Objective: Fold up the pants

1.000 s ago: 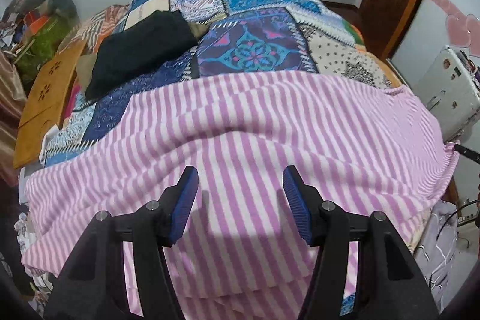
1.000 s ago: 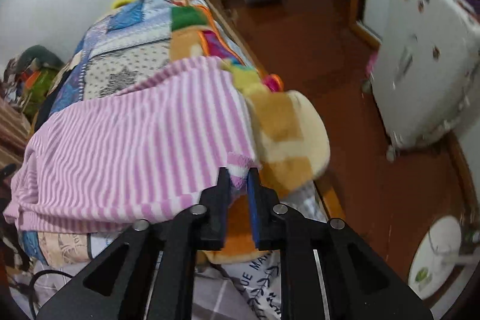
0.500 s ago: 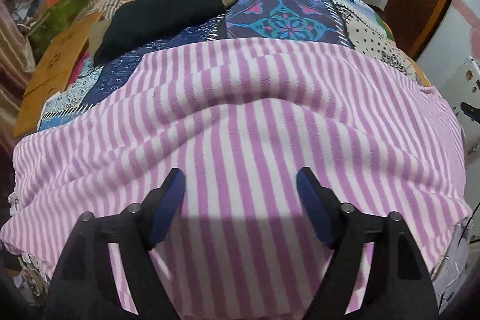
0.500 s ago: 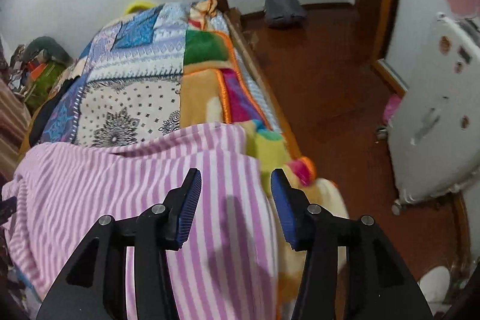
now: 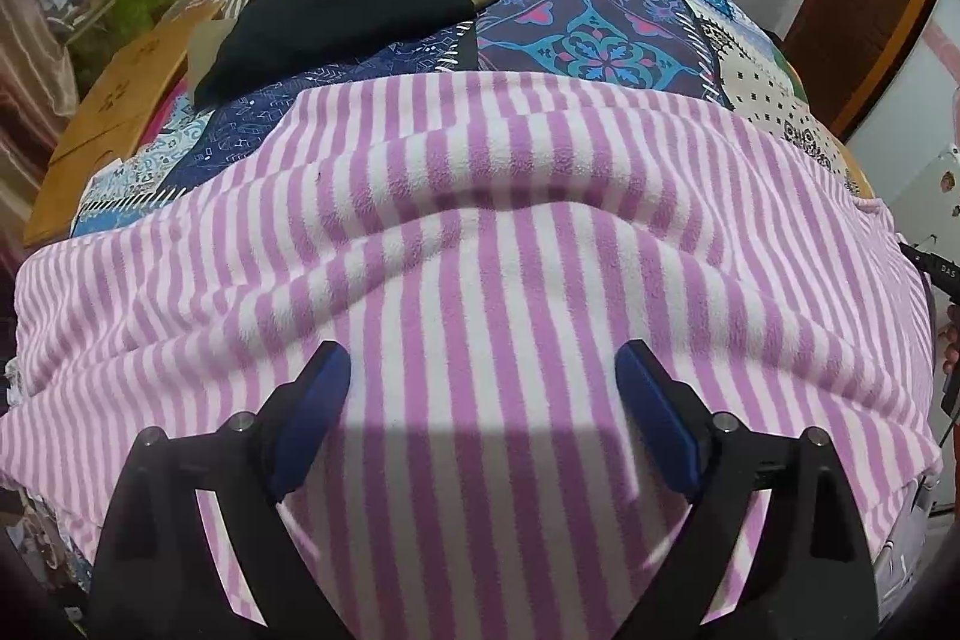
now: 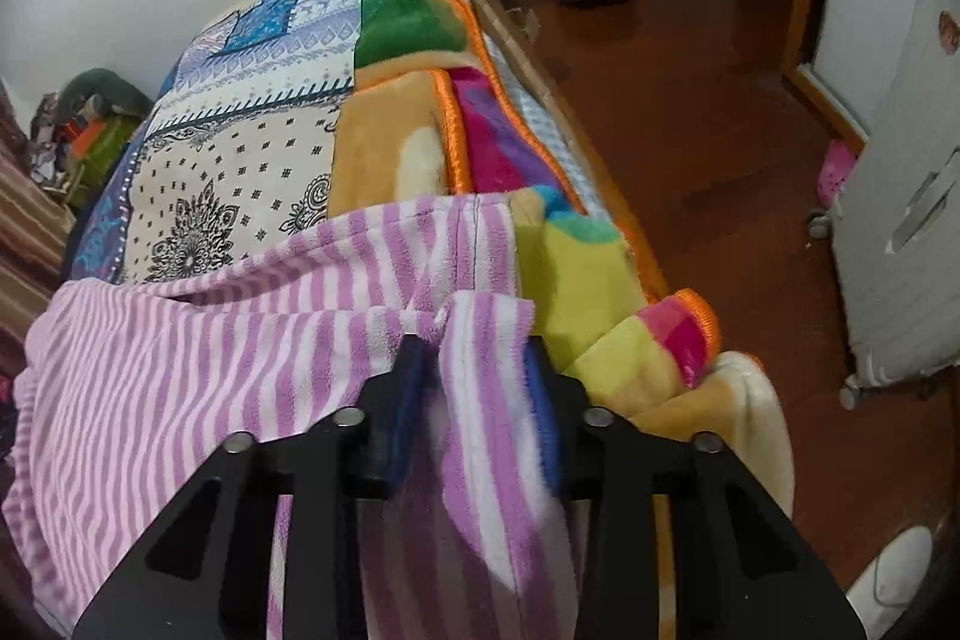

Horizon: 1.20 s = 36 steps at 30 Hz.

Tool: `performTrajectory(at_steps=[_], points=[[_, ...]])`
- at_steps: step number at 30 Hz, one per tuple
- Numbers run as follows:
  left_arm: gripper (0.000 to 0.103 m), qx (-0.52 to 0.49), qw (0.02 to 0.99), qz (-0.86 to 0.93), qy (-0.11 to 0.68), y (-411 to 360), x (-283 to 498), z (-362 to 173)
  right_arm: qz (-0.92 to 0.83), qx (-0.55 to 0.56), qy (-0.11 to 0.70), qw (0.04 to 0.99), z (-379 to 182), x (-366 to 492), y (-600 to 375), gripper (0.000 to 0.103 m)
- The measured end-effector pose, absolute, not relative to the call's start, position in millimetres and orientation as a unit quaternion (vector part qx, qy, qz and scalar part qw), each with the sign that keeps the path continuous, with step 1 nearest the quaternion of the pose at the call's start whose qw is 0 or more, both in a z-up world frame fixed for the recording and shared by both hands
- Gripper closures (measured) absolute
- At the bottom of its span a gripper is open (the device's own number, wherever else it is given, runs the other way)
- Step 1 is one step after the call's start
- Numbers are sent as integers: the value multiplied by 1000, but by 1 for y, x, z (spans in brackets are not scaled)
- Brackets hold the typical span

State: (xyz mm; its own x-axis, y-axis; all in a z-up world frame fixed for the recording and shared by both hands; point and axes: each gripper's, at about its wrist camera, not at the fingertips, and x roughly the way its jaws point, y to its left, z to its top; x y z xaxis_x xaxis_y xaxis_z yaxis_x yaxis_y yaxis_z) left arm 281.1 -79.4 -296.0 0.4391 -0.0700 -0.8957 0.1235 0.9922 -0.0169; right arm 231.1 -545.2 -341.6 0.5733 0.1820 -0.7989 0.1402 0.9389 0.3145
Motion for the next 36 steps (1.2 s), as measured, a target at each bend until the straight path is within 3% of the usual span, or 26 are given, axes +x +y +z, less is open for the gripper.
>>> performTrajectory(at_steps=[4, 15, 21, 28, 31, 36], points=[[11, 29, 849, -49, 525, -81, 279, -295, -6, 161, 437, 885, -329, 226, -542, 89], [11, 53, 856, -42, 513, -85, 273, -292, -30, 108, 356, 928, -264, 224, -534, 91], [11, 61, 856, -44, 511, -86, 274, -290, -43, 96, 378, 920, -277, 258, -530, 91], [15, 106, 859, -44, 498, -89, 259, -273, -54, 81, 440, 893, -313, 274, -524, 83], [15, 111, 861, -58, 493, -92, 246, -265, -54, 88, 431, 896, -299, 257, -529, 73], [15, 108, 860, -90, 490, -101, 219, -255, -33, 105, 405, 908, -262, 218, -528, 71]])
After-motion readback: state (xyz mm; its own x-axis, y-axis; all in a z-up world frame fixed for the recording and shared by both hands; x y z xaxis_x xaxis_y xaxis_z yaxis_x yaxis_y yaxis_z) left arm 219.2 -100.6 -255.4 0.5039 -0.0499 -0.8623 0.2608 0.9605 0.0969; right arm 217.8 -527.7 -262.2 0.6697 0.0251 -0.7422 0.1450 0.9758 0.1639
